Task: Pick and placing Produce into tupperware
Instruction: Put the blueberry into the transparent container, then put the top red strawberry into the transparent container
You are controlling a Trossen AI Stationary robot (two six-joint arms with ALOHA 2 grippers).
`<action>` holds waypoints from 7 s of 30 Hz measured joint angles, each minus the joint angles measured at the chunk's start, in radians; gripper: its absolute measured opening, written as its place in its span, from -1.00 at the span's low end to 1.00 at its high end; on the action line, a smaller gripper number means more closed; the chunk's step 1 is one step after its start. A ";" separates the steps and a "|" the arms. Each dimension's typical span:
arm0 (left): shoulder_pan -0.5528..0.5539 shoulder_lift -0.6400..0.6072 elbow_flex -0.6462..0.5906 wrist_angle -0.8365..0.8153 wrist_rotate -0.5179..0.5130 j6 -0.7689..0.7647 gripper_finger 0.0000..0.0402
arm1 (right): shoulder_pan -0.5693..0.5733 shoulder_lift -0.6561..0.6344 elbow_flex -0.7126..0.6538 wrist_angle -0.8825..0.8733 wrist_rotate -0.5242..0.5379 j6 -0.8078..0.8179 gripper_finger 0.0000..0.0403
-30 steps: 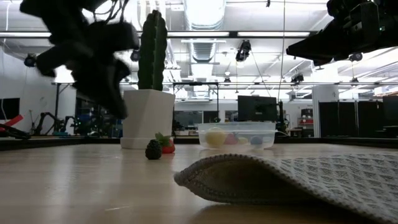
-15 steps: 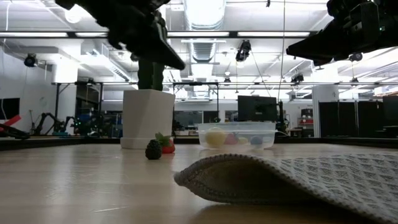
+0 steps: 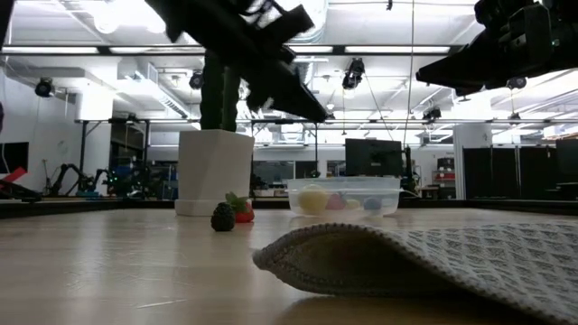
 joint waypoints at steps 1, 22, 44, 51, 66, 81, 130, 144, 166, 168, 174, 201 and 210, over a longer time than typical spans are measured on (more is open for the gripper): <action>0.007 0.021 0.020 -0.002 0.004 0.013 -0.89 | 0.000 0.000 0.000 -0.001 0.000 0.000 -0.69; 0.149 0.232 0.147 -0.031 0.185 0.056 -0.89 | 0.000 0.000 0.000 -0.011 0.000 -0.001 -0.69; 0.155 0.233 0.141 -0.042 0.219 0.053 -0.69 | 0.000 0.000 0.000 -0.011 0.000 0.000 -0.69; 0.155 0.233 0.141 -0.042 0.216 0.052 -0.68 | 0.000 0.000 0.000 -0.011 -0.001 0.000 -0.69; 0.155 0.233 0.145 -0.043 0.231 0.051 -0.38 | 0.000 0.000 0.000 -0.011 -0.002 0.001 -0.69; 0.090 0.159 0.148 -0.104 0.099 0.051 -0.08 | 0.000 0.000 0.000 -0.016 -0.002 0.001 -0.69; -0.083 0.058 0.055 -0.692 -0.003 -1.021 -0.08 | 0.000 0.000 0.000 -0.037 -0.003 0.020 -0.69; -0.050 0.058 0.012 -0.664 0.062 -1.155 -0.08 | 0.001 0.000 0.000 -0.037 -0.003 0.020 -0.69; -0.028 0.058 -0.023 -0.591 0.108 -1.206 -0.08 | 0.000 0.000 0.000 -0.036 -0.003 0.019 -0.69; -0.028 0.059 -0.023 -0.591 0.109 -1.206 -0.08 | 0.000 0.000 0.000 -0.036 -0.002 0.019 -0.69; -0.028 0.103 -0.020 -0.553 0.128 -1.205 -0.08 | 0.000 0.000 0.000 -0.037 -0.002 0.019 -0.69; -0.026 0.108 -0.010 -0.558 0.155 -1.195 -0.08 | 0.000 0.005 0.001 -0.036 -0.002 0.019 -0.69; -0.026 0.106 0.023 -0.583 0.157 -1.152 -0.08 | 0.000 0.005 0.001 -0.036 -0.002 0.019 -0.69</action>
